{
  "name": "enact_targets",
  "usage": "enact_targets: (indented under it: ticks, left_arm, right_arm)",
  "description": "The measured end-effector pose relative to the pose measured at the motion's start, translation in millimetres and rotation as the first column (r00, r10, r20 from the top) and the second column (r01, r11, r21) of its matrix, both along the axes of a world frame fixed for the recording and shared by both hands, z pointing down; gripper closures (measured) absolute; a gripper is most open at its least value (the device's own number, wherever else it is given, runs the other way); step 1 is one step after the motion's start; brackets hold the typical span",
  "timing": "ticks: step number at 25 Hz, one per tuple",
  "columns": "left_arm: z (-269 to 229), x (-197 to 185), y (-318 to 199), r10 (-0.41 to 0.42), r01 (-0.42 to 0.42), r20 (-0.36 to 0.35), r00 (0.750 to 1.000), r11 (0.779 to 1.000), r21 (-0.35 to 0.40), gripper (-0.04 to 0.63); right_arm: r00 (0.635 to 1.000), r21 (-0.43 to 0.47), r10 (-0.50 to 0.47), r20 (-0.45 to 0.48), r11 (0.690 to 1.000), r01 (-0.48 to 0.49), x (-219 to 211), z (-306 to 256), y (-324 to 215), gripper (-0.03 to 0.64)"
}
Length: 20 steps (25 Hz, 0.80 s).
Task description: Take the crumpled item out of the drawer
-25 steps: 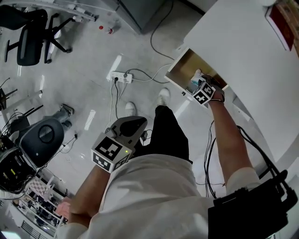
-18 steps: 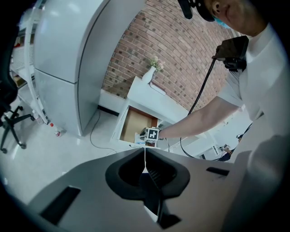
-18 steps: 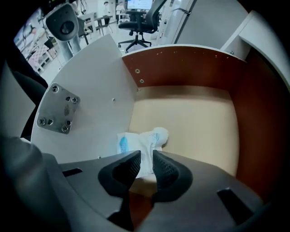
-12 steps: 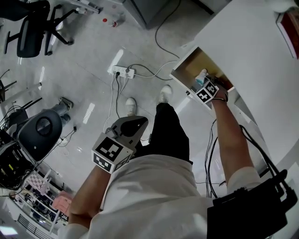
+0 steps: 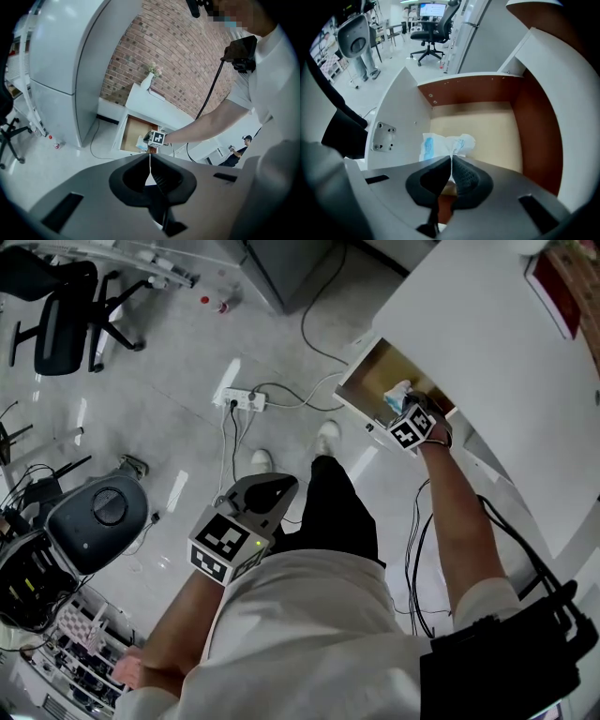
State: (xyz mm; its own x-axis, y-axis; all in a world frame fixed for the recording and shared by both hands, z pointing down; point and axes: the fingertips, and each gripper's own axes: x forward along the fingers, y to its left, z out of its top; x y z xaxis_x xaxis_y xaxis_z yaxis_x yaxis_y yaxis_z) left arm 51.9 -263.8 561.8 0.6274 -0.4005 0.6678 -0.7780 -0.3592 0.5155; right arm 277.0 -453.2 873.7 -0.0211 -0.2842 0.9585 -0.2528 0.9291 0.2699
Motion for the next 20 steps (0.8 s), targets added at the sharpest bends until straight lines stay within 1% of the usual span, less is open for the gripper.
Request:
enact_targets:
  ticks: [6,12,16,20]
  left_arm:
    - [-30,-4,24,0.041,-0.040,-0.018,0.999,0.998,0.048,0.569]
    - [-68,-5,45,0.075,-0.071,-0.033,0.997,0.991,0.114,0.569]
    - [-90,-15,69,0.105,-0.098,-0.041,0.994,0.984,0.147,0.569]
    - [-107,-30,100,0.134,-0.123,-0.050,0.990,0.977,0.175,0.570]
  right_arm:
    - [0.998,0.036,0.042,0.047,0.998,-0.044,-11,-53,20,0.584]
    - [0.990,0.072,0.086,0.108,0.993,-0.094,-18,-124,41,0.584]
    - [0.980,0.051,0.132,0.150,0.989,-0.141,-33,-166,75,0.586]
    - [0.966,0.019,0.183,0.184,0.982,-0.190,-53,-204,121,0.586]
